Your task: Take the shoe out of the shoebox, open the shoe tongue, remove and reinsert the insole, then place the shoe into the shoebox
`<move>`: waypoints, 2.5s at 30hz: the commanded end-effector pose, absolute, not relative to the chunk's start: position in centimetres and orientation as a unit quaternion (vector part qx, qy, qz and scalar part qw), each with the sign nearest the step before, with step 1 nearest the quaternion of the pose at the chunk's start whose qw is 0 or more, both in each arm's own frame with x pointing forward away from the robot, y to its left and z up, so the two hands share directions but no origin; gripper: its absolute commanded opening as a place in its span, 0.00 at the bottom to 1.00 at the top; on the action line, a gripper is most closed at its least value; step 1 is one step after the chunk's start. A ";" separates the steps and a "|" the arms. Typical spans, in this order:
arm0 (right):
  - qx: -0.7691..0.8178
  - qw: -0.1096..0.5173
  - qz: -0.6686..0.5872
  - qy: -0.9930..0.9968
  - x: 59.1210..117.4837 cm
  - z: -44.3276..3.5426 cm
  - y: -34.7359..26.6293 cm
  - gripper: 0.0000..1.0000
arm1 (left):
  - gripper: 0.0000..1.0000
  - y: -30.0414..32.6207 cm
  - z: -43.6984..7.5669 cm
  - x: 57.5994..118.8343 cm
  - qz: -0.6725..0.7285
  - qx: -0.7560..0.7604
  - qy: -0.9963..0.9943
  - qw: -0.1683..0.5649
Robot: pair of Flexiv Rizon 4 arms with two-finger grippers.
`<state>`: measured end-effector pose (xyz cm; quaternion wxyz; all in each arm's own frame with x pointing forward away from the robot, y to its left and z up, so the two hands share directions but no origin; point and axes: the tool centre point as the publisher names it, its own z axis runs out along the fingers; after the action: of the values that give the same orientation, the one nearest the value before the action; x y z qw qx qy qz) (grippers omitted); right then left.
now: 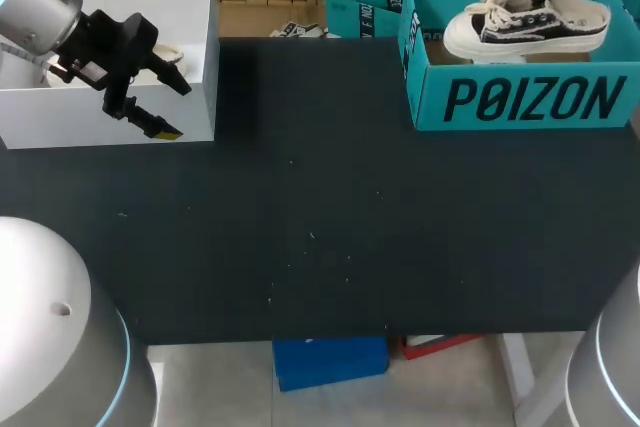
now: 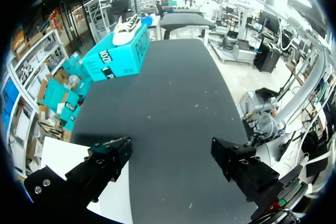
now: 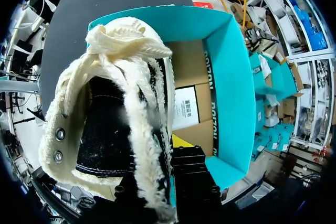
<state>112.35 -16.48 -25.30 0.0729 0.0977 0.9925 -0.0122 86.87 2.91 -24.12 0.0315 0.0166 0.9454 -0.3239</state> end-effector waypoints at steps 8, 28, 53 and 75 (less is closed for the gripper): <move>0.112 0.060 0.006 0.992 113.2 -29.1 -16.9 0.00 | 1.00 2.9 -24.2 86.7 -0.324 0.017 0.945 0.034; 0.105 0.038 0.040 0.993 113.6 -34.6 -16.8 0.00 | 1.00 2.9 -24.2 86.7 -0.324 0.017 0.945 0.034; 0.106 0.006 0.046 0.993 113.9 -39.5 -16.5 1.00 | 1.00 2.9 -24.2 86.7 -0.324 0.017 0.945 0.034; 0.139 0.035 0.000 0.990 112.4 -31.4 -17.5 1.00 | 1.00 2.9 -24.2 86.7 -0.324 0.017 0.945 0.034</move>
<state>113.89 -17.69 -34.05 0.0244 0.1371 0.9902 0.0102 86.87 2.91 -24.12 0.0315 0.0166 0.9454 -0.3239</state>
